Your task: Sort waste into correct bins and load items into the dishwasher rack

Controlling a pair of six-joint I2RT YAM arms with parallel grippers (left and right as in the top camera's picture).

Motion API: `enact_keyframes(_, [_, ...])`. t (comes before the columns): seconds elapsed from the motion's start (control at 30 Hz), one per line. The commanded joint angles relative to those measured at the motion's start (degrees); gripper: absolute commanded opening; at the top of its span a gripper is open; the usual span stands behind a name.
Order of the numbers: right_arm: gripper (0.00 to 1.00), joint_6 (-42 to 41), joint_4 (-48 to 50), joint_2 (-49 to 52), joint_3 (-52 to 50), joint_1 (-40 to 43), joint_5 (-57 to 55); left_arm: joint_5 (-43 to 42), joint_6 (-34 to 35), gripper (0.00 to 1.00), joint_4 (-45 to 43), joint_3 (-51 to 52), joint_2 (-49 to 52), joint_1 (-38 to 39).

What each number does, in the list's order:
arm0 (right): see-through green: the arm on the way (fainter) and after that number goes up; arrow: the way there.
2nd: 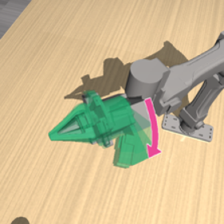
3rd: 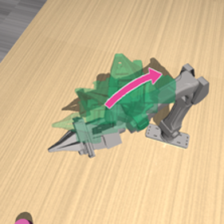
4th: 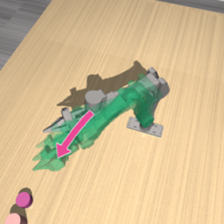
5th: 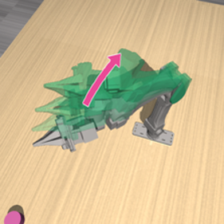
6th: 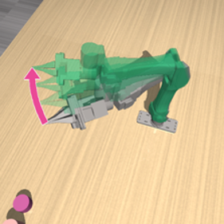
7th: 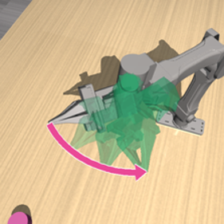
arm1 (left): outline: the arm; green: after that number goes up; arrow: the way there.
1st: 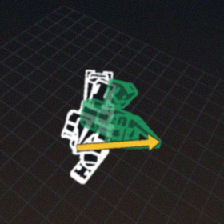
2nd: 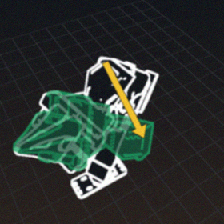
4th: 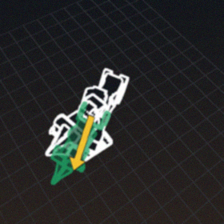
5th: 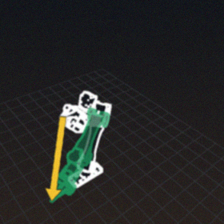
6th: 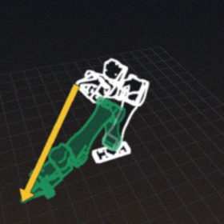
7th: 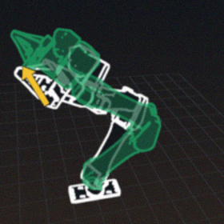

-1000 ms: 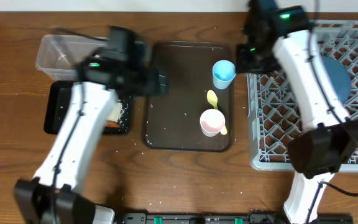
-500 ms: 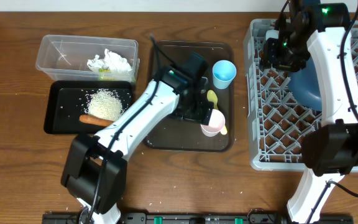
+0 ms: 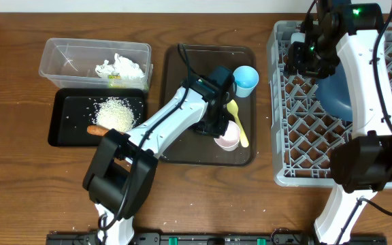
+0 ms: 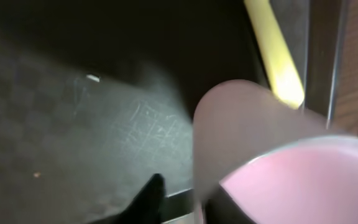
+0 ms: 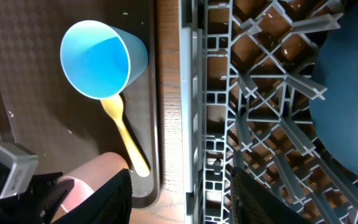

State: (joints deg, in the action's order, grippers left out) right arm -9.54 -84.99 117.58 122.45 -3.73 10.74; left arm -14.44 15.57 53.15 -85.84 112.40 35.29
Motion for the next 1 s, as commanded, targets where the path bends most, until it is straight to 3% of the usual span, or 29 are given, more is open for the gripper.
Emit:
enact_keyframes(0.0, [0.49, 1.0, -0.1, -2.0, 0.1, -1.2, 0.7, 1.6, -0.3, 0.06, 0.1, -0.4, -0.7, -1.0])
enact_keyframes(0.17, [0.48, 1.5, 0.0, -2.0, 0.1, -1.8, 3.3, 0.9, 2.1, 0.06, 1.7, -2.1, -3.2, -5.7])
enact_keyframes(0.23, [0.47, 4.3, 0.5, -2.0, 0.1, -2.7, 6.9, -3.6, 2.2, 0.06, 1.6, -2.2, -5.2, -9.1])
enact_keyframes(0.3, [0.47, 7.5, 1.9, -2.0, 0.1, -4.0, 12.5, -10.6, 1.8, 0.06, 1.0, -2.2, -7.2, -13.4])
enact_keyframes(0.47, [0.47, 15.6, 8.7, -2.0, 0.1, -8.3, 29.8, -37.3, -2.3, 0.06, -2.9, -2.2, -10.4, -24.7])
enact_keyframes(0.6, [0.49, 17.2, 15.5, -2.0, 0.1, -11.8, 38.4, -55.4, -2.9, 0.06, -6.1, -2.2, -10.6, -31.5])
enact_keyframes(0.83, [0.54, 22.4, 23.8, -2.0, 0.1, -13.9, 53.4, -73.3, -2.9, 0.06, -10.6, -2.2, -10.6, -37.5])
enact_keyframes(0.97, [0.59, 22.6, 26.1, -2.0, 0.1, -13.9, 55.3, -75.7, -2.8, 0.06, -11.0, -2.2, -10.7, -39.5])
